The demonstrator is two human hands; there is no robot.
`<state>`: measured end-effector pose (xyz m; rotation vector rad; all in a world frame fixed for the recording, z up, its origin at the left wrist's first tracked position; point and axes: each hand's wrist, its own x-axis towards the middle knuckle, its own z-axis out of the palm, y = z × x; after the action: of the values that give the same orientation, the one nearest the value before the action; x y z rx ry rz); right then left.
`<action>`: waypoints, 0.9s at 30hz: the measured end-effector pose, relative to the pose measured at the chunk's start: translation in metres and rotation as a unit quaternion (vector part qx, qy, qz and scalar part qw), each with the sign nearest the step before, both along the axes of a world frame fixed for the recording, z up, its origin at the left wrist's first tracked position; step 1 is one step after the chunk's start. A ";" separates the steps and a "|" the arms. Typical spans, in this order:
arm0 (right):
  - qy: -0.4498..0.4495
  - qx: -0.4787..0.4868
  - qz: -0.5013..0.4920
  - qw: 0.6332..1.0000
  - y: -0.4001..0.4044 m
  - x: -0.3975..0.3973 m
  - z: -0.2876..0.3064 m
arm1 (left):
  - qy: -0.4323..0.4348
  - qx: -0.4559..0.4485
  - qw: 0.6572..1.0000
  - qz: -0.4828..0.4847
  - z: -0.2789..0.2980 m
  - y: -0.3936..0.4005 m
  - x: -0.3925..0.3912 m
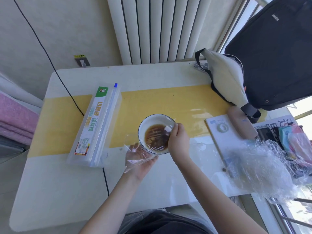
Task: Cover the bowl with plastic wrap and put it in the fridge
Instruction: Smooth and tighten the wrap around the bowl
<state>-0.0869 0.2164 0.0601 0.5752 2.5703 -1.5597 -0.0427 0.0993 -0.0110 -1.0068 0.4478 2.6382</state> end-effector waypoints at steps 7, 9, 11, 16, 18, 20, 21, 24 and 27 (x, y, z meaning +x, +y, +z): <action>-0.035 -0.091 -0.107 0.990 -0.008 0.004 -0.007 | 0.096 -0.025 0.995 0.015 0.016 0.012 0.007; -0.025 -0.103 -0.119 0.987 -0.011 0.005 -0.002 | 0.127 -0.026 0.992 0.004 0.022 0.011 0.010; -0.020 -0.121 -0.132 0.984 -0.013 0.002 0.002 | 0.168 -0.003 0.986 -0.007 0.033 0.011 0.014; -0.060 -0.181 -0.130 0.973 -0.015 0.004 0.001 | 0.150 -0.089 0.982 -0.073 0.051 0.019 0.002; -0.080 -0.201 -0.110 0.970 -0.013 0.009 0.000 | 0.131 -0.122 0.980 -0.083 0.057 0.021 -0.004; -0.084 -0.215 -0.087 0.969 -0.010 0.014 -0.001 | 0.122 -0.153 0.979 -0.062 0.061 0.018 -0.008; -0.079 -0.220 -0.071 0.970 -0.008 0.015 -0.001 | 0.120 -0.160 0.979 -0.049 0.062 0.016 -0.009; -0.046 -0.220 -0.054 0.973 0.002 0.017 -0.005 | 0.106 -0.165 0.980 -0.014 0.065 0.010 -0.011; -0.076 -0.240 -0.141 0.957 0.018 0.006 -0.010 | 0.089 -0.155 0.984 0.008 0.066 0.003 -0.009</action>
<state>-0.0814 0.2347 0.0496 0.9794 1.9535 -2.0412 -0.0515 0.1022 0.0545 -0.8616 0.9193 2.7388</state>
